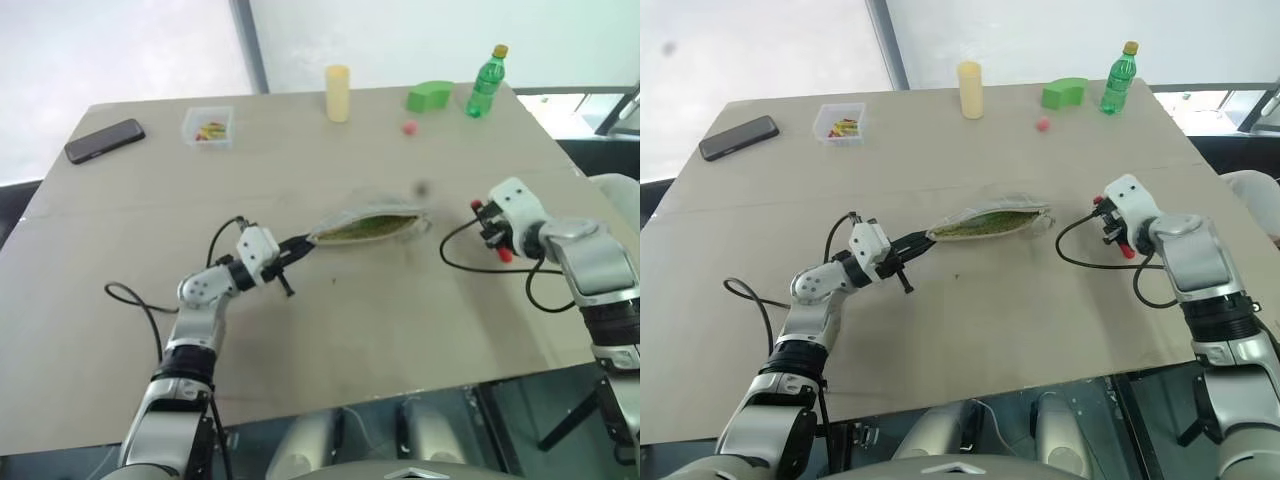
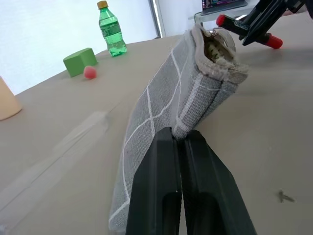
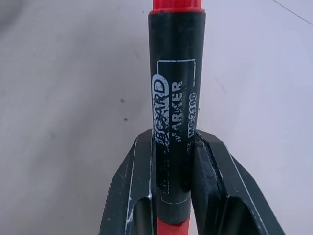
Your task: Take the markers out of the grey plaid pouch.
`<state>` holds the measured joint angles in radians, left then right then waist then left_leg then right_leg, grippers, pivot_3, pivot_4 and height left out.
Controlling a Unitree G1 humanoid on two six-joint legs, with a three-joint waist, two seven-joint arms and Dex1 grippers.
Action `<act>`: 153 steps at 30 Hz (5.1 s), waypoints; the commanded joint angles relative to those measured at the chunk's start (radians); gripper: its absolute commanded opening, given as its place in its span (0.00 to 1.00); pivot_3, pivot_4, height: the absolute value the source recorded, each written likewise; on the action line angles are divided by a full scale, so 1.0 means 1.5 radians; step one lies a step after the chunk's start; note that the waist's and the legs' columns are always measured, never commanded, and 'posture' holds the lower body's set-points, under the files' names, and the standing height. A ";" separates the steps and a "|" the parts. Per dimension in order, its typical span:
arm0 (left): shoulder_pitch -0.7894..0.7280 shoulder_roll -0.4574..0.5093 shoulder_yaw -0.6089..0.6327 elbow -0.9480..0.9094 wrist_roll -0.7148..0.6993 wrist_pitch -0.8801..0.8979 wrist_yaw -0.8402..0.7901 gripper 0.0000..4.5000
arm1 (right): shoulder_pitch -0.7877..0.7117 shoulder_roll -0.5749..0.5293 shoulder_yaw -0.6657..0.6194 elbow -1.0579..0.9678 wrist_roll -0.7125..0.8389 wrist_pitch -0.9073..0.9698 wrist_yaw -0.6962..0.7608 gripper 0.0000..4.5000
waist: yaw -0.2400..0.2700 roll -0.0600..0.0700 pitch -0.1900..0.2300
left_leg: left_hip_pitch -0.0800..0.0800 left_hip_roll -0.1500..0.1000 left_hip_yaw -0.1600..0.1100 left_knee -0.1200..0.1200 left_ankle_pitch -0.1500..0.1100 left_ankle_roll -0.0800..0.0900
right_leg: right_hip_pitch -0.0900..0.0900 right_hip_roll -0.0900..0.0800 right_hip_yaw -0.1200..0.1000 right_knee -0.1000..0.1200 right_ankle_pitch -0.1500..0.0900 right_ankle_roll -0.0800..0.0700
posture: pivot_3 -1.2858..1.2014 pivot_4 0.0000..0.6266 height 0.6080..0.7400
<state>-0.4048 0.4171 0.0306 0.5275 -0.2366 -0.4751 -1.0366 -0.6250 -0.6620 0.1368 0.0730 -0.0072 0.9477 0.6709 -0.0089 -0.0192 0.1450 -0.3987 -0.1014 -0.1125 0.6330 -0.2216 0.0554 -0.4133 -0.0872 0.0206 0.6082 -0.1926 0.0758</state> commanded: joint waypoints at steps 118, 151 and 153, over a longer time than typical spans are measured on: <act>0.106 0.002 -0.048 -0.296 -0.242 0.575 -0.113 0.00 | -0.071 -0.120 0.321 -0.400 0.048 -0.038 0.144 0.59 | 0.002 0.001 0.003 | -0.001 0.001 -0.002 0.000 -0.001 0.000 | 0.000 0.000 -0.002 -0.001 0.000 0.000 | 0.52 0.24 1.00; 0.009 -0.021 -0.068 -0.055 0.061 0.053 0.038 0.00 | -0.079 -0.077 0.187 -0.481 -0.018 0.097 0.194 0.03 | 0.018 0.001 0.002 | -0.002 0.000 -0.002 0.000 -0.002 -0.004 | 0.000 0.000 -0.002 -0.001 0.000 0.000 | 0.52 0.24 1.00; -0.008 0.002 -0.098 -0.022 0.130 -0.076 0.047 0.00 | -0.089 -0.059 0.170 -0.472 -0.004 0.147 0.174 0.03 | 0.017 0.001 0.002 | -0.002 0.000 -0.002 0.000 -0.002 -0.004 | -0.001 -0.001 -0.002 -0.001 0.000 0.000 | 0.52 0.24 1.00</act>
<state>-0.4354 0.3656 -0.1319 0.4061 -0.1464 -0.4825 -1.0112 -0.7143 -0.7443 0.4992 -0.5755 -0.0208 1.1221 0.9581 0.0158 -0.0179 0.1487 -0.4016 -0.1012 -0.1157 0.6333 -0.2243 0.0496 -0.4142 -0.0889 0.0173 0.6059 -0.1927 0.0756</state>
